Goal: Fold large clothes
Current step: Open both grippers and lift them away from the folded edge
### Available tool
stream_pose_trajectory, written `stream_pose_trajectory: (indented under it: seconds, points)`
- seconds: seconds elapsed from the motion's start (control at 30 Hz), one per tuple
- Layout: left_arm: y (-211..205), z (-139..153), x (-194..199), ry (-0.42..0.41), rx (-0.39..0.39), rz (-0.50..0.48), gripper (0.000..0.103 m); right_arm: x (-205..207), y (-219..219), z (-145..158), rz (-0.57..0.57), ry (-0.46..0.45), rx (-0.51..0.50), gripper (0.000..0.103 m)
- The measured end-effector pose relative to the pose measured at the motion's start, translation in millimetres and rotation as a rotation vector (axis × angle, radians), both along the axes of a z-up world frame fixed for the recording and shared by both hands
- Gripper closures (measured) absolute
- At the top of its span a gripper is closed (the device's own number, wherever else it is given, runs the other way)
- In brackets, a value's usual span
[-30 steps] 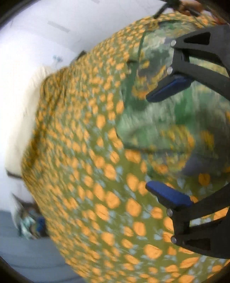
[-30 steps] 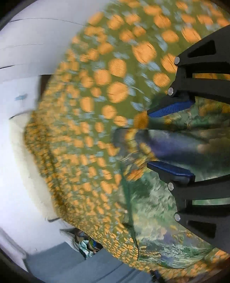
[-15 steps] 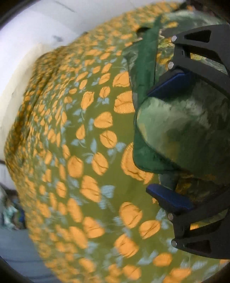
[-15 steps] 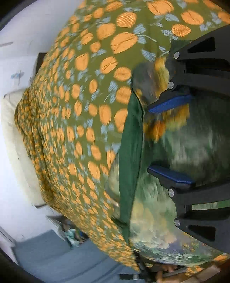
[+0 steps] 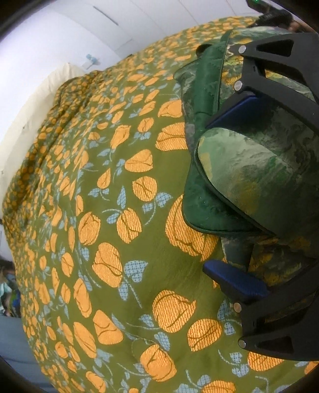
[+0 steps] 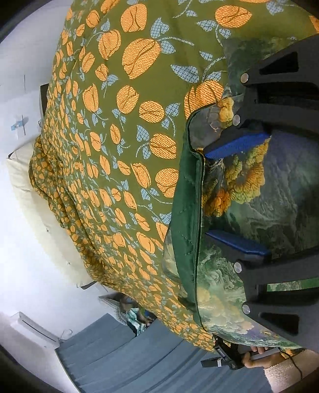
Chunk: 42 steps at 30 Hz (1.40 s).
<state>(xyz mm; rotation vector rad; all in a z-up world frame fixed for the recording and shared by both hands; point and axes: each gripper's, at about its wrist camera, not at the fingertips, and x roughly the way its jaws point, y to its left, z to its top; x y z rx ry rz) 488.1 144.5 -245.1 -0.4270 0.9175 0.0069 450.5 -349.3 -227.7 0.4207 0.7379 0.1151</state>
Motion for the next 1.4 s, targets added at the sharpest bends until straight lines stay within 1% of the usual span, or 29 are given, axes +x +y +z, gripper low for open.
stream_pose_trajectory:
  seconds: [0.07,0.1,0.13,0.2,0.27,0.33,0.37,0.4,0.43,0.47,0.5,0.53,0.57,0.6,0.63,0.67,0.7,0.77,0.83,0.87,0.93,1.0,1.07,1.13,1.27,1.4]
  points:
    - [-0.2,9.4,4.6,0.068,-0.004,0.002,0.001,-0.4,-0.8,0.5,0.002,0.005,-0.002,0.044]
    - [-0.8,18.1,5.8,0.097,-0.003,0.002,0.002,-0.1,-1.7,1.0,0.007,0.010,0.002,0.043]
    - [-1.8,32.5,3.1,0.106,0.002,-0.008,0.003,1.2,-3.3,2.3,0.011,0.019,0.010,0.042]
    - [-8.9,73.7,-13.6,0.033,0.024,-0.046,0.003,4.5,-6.3,7.2,0.023,0.046,0.022,0.041]
    - [-28.9,121.4,-40.8,-0.073,0.084,-0.114,0.003,4.5,-7.5,22.2,0.016,0.071,0.011,0.041]
    - [-60.4,153.5,-66.5,-0.150,0.144,-0.216,0.001,-7.7,-4.2,49.8,0.002,0.036,-0.025,0.040]
    - [-83.1,163.2,-77.6,-0.171,0.165,-0.291,0.001,-17.1,-1.1,65.3,0.005,0.005,-0.040,0.040]
    - [-103.7,166.1,-83.2,-0.169,0.178,-0.357,0.001,-26.1,2.1,77.5,0.016,-0.023,-0.046,0.040]
    - [-128.4,163.9,-87.3,-0.153,0.188,-0.426,0.001,-39.5,7.1,92.6,0.034,-0.052,-0.054,0.039]
    - [-154.6,155.6,-88.7,-0.130,0.199,-0.488,0.001,-51.1,11.8,103.4,0.048,-0.070,-0.057,0.039]
    - [-175.1,145.0,-86.6,-0.106,0.216,-0.525,0.001,-65.9,16.6,113.8,0.065,-0.089,-0.055,0.039]
    - [-201.1,124.7,-79.3,-0.066,0.257,-0.567,0.001,-85.2,22.0,123.9,0.086,-0.107,-0.047,0.037]
    - [-214.0,109.0,-68.9,-0.029,0.294,-0.580,0.001,-104.5,26.7,131.0,0.104,-0.122,-0.036,0.037]
    - [-225.1,91.1,-56.9,0.016,0.334,-0.574,0.001,-120.9,30.4,135.4,0.116,-0.134,-0.027,0.036]
    - [-235.7,67.0,-40.8,0.074,0.373,-0.544,0.002,-144.1,34.0,139.2,0.127,-0.147,-0.011,0.033]
    - [-237.8,56.9,-31.6,0.094,0.371,-0.520,0.002,-165.8,36.3,141.2,0.131,-0.154,0.005,0.032]
    - [-237.0,49.0,-23.4,0.105,0.351,-0.482,0.001,-181.4,38.4,141.4,0.131,-0.155,0.015,0.030]
    - [-233.9,47.0,-14.8,0.101,0.313,-0.415,0.001,-220.7,42.5,139.9,0.126,-0.160,0.023,0.029]
    - [-237.8,48.7,-18.8,0.108,0.322,-0.420,0.002,-244.7,43.4,136.4,0.109,-0.167,0.009,0.028]
    - [-241.3,50.2,-25.2,0.104,0.341,-0.449,0.002,-255.1,43.1,133.5,0.095,-0.175,0.007,0.028]
    - [-243.3,53.8,-43.5,0.086,0.392,-0.506,0.002,-268.6,38.4,125.5,0.056,-0.191,0.022,0.026]
    - [-243.4,57.6,-63.4,0.066,0.419,-0.541,0.002,-271.8,32.4,116.5,0.019,-0.193,0.043,0.026]
    - [-242.8,59.2,-84.3,0.048,0.452,-0.582,0.002,-263.4,22.5,106.4,0.006,-0.155,0.072,0.026]
    - [-244.3,57.9,-103.3,0.023,0.488,-0.606,0.002,-257.3,16.8,99.0,0.004,-0.132,0.080,0.026]
    - [-242.0,58.2,-123.1,0.003,0.498,-0.597,0.002,-255.3,13.7,88.2,0.006,-0.101,0.075,0.026]
    - [-240.2,58.0,-138.9,-0.003,0.476,-0.580,0.002,-253.3,10.6,77.8,0.000,-0.067,0.061,0.026]
